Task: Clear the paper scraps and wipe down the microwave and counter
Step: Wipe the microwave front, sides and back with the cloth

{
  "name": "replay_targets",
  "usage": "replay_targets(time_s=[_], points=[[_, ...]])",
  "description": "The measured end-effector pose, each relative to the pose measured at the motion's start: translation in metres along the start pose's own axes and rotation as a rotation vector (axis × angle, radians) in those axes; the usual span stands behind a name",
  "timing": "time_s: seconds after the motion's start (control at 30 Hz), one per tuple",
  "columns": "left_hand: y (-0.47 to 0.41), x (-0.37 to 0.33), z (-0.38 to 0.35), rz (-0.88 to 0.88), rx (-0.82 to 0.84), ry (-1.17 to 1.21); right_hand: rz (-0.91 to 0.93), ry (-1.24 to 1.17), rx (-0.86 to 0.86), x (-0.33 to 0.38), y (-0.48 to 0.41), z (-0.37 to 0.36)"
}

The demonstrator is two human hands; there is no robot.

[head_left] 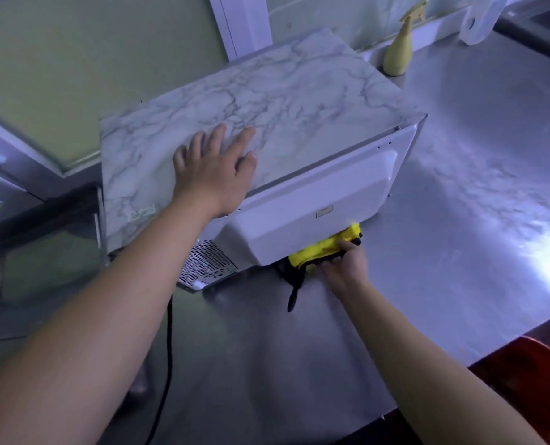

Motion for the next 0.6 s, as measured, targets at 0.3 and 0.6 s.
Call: replay_targets(time_s=[0.3, 0.6], points=[[-0.002, -0.001, -0.002, 0.001, -0.02, 0.036, -0.22, 0.034, 0.054, -0.197, 0.047, -0.006], [0.002, -0.002, -0.002, -0.04, 0.012, 0.094, -0.262, 0.367, 0.157, -0.135, 0.095, 0.034]])
Point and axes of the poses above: each hand's wrist, its own y-axis away from the middle knuckle, its own z-axis out of the back of the hand, x = y × z, the point moved 10 cm from there along -y, towards the middle knuckle, and after that the axes turned 11 degrees about -y, right-handed, at the moved point
